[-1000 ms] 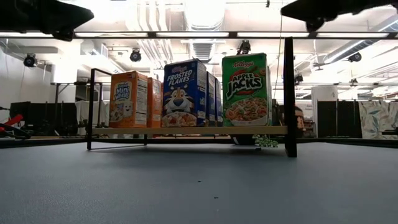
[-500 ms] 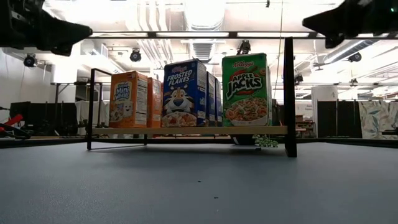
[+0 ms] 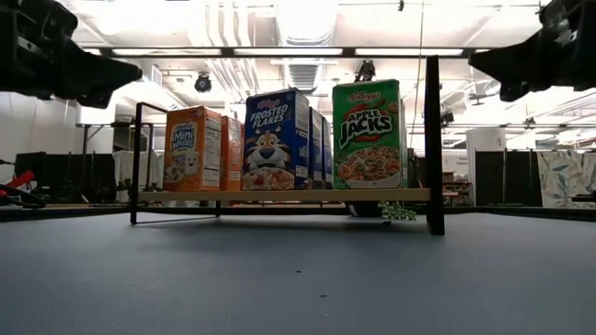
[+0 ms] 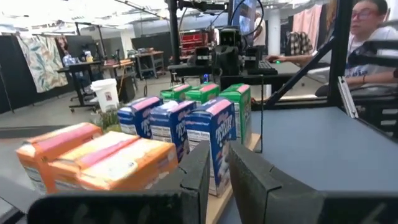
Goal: Stack cereal on shelf
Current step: Return to Home Position
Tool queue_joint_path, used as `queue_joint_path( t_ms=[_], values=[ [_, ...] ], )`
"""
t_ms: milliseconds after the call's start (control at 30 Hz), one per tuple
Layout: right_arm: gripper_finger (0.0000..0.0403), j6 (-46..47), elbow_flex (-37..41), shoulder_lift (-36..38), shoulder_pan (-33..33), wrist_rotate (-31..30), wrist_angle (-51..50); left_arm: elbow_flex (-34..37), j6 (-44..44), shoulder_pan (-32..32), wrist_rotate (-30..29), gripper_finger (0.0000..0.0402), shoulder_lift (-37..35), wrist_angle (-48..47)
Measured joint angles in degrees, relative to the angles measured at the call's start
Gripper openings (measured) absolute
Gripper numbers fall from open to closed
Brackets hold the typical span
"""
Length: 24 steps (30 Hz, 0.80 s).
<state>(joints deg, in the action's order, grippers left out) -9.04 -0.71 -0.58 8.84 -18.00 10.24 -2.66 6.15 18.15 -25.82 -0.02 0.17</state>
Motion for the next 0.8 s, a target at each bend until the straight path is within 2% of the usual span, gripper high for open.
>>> queue_joint_path(
  t_ms=[133, 333, 533, 800],
  values=[
    [0.0009, 0.7, 0.0, -0.5, 0.0, 1.1, 0.8, 2.1, -1.9, 0.0, 0.9, 0.0042, 0.3, 4.3],
    [0.0009, -1.8, 0.0, -0.7, 0.0, 1.5, 0.4, 2.1, -2.3, 0.0, 2.9, 0.0042, 0.6, 4.2],
    [0.0009, 3.5, 0.0, -0.8, 0.0, 1.1, -1.0, 2.1, -5.2, 0.0, -2.8, 0.0042, 0.8, 4.3],
    [0.0009, 1.4, 0.0, -0.7, 0.0, 1.1, -2.3, 1.7, -5.4, 0.0, -3.2, 0.0042, 1.2, 3.7]
  ],
)
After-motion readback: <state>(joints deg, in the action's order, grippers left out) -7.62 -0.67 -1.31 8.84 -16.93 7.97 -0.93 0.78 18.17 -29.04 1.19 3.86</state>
